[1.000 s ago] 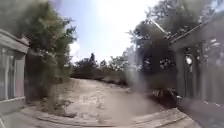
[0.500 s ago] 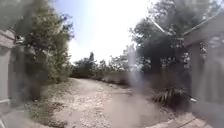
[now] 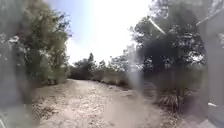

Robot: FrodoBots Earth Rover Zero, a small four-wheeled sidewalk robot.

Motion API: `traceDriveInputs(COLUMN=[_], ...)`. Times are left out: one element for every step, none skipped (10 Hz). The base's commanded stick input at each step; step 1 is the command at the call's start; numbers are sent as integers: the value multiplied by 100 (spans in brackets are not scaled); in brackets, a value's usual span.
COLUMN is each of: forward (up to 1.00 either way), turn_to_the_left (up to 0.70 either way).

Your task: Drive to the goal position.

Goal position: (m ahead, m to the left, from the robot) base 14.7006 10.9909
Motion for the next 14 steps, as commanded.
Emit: traceDriveInputs(forward=[60,60,60,60,60,60,60,60,60,60,60,60,60,60], turn_to_the_left=[1,1,1,1,1,1,1,1,1,1,1,1,1,1])
